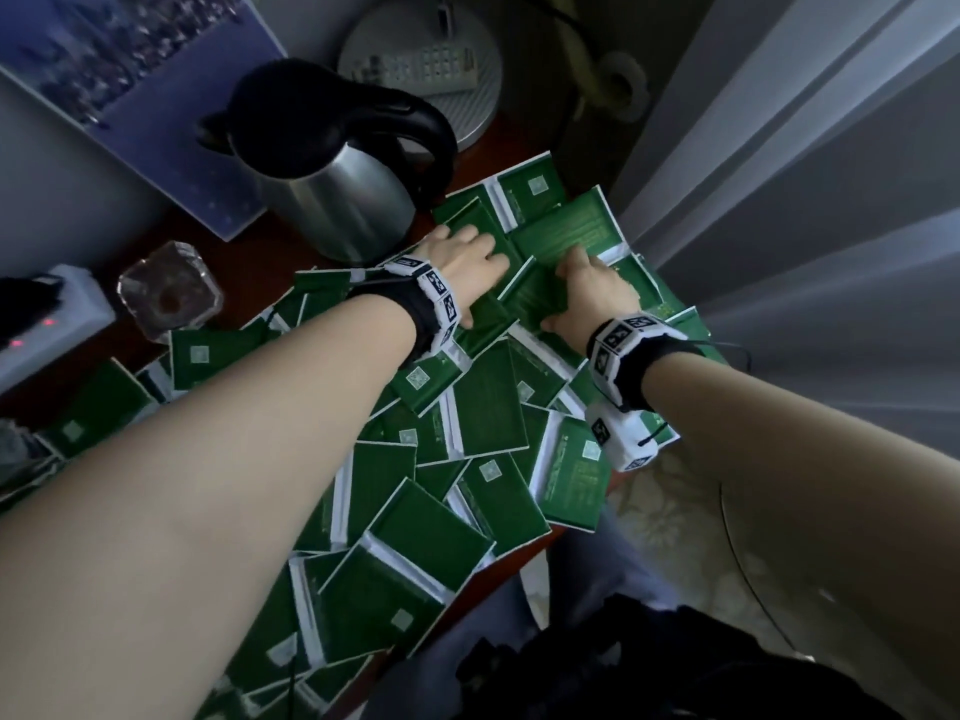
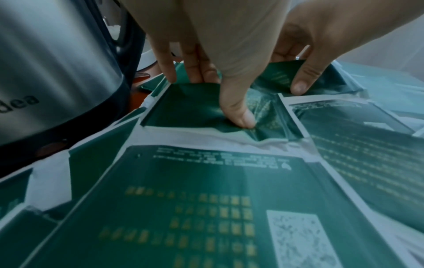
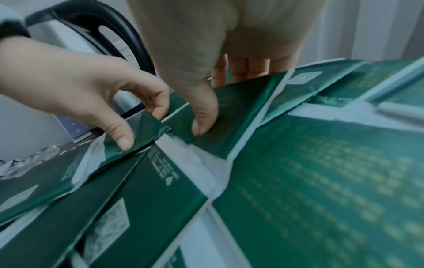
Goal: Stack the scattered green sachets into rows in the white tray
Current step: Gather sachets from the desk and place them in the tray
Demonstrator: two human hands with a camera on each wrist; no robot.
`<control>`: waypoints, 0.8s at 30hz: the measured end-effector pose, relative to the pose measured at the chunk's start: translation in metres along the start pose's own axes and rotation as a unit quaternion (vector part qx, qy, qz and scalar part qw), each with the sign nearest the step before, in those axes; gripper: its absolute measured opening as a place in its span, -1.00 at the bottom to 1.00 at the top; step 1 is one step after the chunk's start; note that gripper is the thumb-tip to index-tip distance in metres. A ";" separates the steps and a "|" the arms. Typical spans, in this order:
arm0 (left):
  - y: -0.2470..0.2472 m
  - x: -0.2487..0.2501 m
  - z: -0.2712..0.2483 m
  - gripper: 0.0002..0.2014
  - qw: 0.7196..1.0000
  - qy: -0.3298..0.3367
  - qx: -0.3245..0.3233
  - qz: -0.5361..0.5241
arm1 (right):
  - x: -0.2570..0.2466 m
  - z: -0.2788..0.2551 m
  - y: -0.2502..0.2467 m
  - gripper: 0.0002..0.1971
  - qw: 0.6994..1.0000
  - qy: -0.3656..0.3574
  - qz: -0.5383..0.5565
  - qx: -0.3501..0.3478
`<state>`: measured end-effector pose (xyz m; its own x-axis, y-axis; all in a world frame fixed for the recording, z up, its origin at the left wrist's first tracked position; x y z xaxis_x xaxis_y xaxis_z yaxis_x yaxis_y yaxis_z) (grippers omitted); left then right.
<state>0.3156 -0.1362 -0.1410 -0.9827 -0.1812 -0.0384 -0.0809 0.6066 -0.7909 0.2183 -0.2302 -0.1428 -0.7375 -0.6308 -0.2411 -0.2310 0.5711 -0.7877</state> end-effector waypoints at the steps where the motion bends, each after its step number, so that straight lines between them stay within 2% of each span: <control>1: 0.000 0.000 0.001 -0.39 1.000 0.004 0.000 0.004 | -0.001 -0.002 -0.001 -0.40 1.000 -0.001 0.001 0.002; 5: -0.004 -0.003 -0.001 -0.52 1.000 0.007 -0.006 -0.009 | -0.003 -0.005 -0.005 -0.46 1.000 0.004 0.006 -0.011; 9: -0.018 -0.011 -0.006 -0.60 0.998 -0.017 -0.012 -0.066 | -0.004 -0.006 -0.017 -0.58 1.000 -0.008 0.012 -0.019; 14: -0.052 -0.018 -0.008 -0.68 0.994 -0.039 0.046 -0.092 | 0.013 0.004 -0.047 -0.76 1.000 0.002 -0.004 0.013; 17: -0.066 -0.017 -0.010 -0.75 0.991 -0.046 0.087 -0.096 | 0.023 0.007 -0.067 -0.80 0.999 -0.001 -0.013 0.034; 22: -0.062 -0.007 -0.018 -0.72 0.986 -0.058 0.128 -0.094 | 0.032 0.004 -0.083 -0.75 0.997 -0.016 -0.036 0.059; 24: -0.050 0.002 -0.023 -0.57 0.984 -0.060 0.136 -0.100 | 0.027 -0.001 -0.076 -0.72 0.996 -0.032 -0.050 0.070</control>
<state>0.3143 -0.1492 -0.0871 -0.9231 -0.3769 0.0759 -0.2079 0.3233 -0.9232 0.2158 -0.2906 -0.0888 -0.6725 -0.7154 -0.1892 -0.2079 0.4280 -0.8795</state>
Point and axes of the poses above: each hand's wrist, its own z-axis towards the middle knuckle, its own y-axis out of the palm, x = y × z, the point moved 9 cm from there along z, towards the middle knuckle, and after that the axes turned 5 degrees about y, right-handed, at the moved point
